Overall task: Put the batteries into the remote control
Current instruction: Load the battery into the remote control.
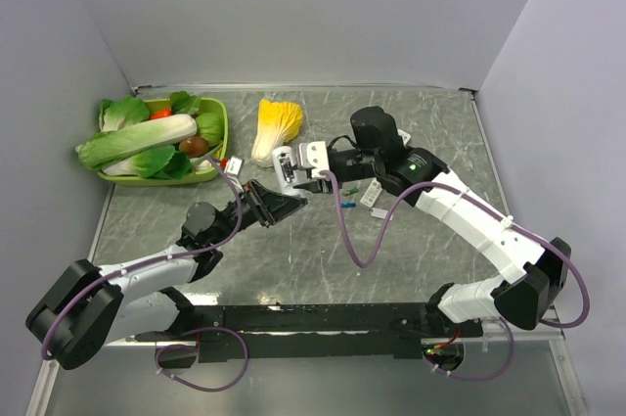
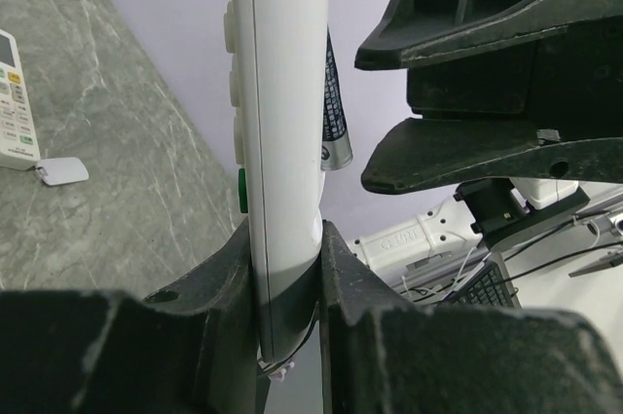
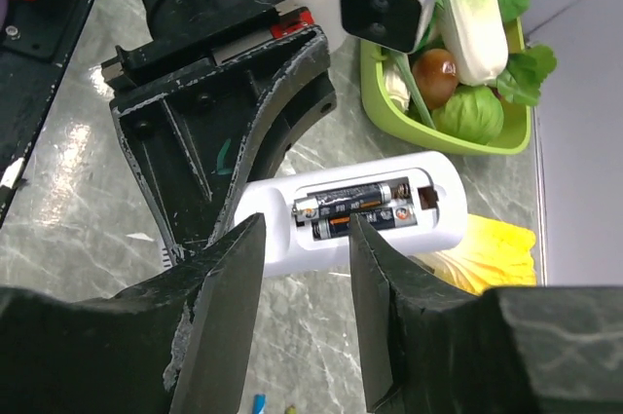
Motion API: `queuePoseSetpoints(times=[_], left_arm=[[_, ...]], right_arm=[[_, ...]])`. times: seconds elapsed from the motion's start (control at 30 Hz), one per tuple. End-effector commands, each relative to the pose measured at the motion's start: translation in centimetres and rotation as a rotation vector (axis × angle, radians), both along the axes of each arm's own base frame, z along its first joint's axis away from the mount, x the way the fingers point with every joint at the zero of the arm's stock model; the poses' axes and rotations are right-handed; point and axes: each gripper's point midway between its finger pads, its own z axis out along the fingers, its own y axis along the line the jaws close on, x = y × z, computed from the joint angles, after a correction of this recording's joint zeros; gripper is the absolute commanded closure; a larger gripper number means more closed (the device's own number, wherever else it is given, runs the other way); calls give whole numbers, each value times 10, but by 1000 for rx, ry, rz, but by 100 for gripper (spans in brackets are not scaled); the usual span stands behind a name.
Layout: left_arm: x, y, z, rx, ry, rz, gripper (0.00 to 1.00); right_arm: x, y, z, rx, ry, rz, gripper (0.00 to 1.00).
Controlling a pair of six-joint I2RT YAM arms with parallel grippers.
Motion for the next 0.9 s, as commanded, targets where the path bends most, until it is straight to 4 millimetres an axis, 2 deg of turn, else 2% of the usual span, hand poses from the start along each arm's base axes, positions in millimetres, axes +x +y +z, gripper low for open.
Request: queuePoseSetpoints(times=[0.0,0.43,0.87], left_arm=[[-4,-1,34,-55,-108,-25,98],[-6,-3,36,-59,-120,-43,98],[-7,-3,35,-55,-123,-46,98]], right_arm=[[-2,7,22,52,-81,68,53],[5,12,15,59,-101,67,55],[5,14,-3,25,-66,84,59]])
